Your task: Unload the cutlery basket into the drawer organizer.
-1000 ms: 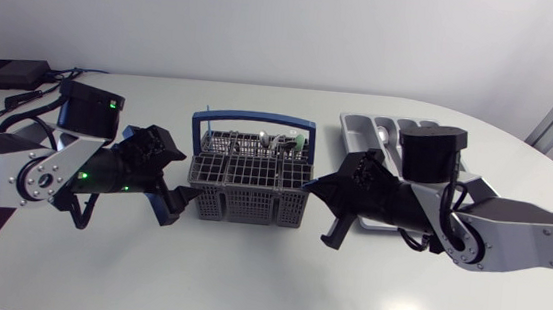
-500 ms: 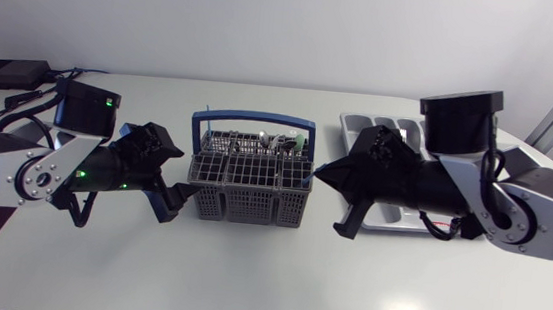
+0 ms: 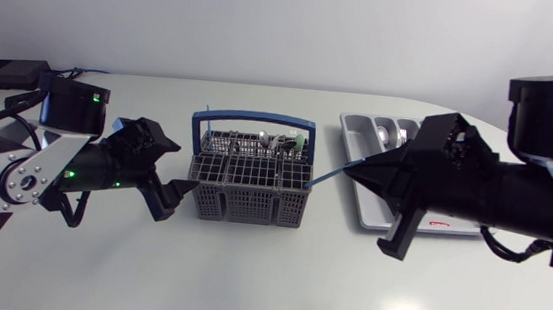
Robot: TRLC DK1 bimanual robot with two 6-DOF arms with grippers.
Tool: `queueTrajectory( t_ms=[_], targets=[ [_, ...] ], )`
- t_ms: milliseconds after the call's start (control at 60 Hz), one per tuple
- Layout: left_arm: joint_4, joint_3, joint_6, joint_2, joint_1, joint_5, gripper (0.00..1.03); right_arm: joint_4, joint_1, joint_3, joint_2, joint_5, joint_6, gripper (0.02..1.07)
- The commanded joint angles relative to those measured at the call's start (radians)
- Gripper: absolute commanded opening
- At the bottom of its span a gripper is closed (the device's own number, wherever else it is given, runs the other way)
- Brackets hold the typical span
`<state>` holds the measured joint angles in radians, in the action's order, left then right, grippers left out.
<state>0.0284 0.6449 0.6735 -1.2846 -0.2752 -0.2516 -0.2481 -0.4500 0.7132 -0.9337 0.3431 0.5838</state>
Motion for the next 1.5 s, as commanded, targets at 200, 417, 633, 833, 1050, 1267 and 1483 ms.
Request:
queueTrajectory(
  t_ms=[200,417,633,833,1050,1267,1483],
  targets=[
    [0.004,-0.050,-0.008,0.050,0.008,0.006,0.98,-0.244,0.106,0.183,0.039,0.045,-0.002,0.08],
    [-0.002,-0.056,0.000,0.077,0.024,0.009,0.98,-0.424,0.240,0.356,-0.054,0.103,0.040,0.08],
    [-0.010,-0.050,0.021,0.096,0.065,0.009,0.98,-0.548,0.346,0.491,-0.264,0.105,0.062,0.08],
    [-0.002,-0.050,0.028,0.087,0.071,0.009,0.98,-0.606,0.389,0.608,-0.494,0.060,0.042,0.08],
    [-0.001,-0.039,0.046,0.080,0.093,0.009,0.98,-0.671,0.398,0.764,-0.729,-0.009,0.021,0.08],
    [0.033,-0.025,0.054,0.051,0.120,0.009,0.98,-0.809,0.402,0.985,-0.962,-0.030,0.005,0.08],
    [0.064,-0.019,0.061,0.019,0.139,0.008,0.98,-0.961,0.421,1.281,-1.242,-0.029,-0.024,0.08]
  ],
)
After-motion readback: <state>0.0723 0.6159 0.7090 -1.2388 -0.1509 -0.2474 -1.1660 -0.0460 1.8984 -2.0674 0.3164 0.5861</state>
